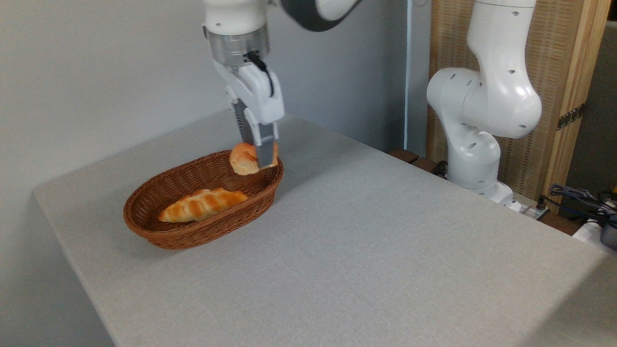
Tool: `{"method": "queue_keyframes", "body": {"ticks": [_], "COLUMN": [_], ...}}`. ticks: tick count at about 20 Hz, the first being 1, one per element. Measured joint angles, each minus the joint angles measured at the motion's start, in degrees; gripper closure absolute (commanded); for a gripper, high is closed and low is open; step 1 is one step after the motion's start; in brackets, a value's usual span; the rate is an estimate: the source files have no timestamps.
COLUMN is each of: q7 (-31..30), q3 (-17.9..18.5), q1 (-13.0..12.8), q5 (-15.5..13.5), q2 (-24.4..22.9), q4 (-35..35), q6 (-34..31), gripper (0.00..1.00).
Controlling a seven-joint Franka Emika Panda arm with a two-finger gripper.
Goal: Put bread into the basket
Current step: 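Lower the held roll into the basket beside the long roll, then open the gripper to release the roll and raise it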
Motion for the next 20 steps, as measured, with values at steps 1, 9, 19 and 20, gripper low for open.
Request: {"method": "queue_keyframes", "body": {"ticks": [1, 9, 19, 20], "q7": [-2.7, -15.4, -15.4, -15.4], "q3": [-2.5, -13.8, -14.0, -14.0], "q1": [-0.1, -0.5, -0.5, -0.5], "q5": [-0.5, -1.6, -1.6, -1.6], "q2": [0.9, 7.5, 8.1, 8.1], "q4": [0.0, 0.0, 0.1, 0.1], "q6": [1.3, 10.3, 10.3, 10.3], "gripper": [0.2, 0.0, 0.0, 0.0]}}
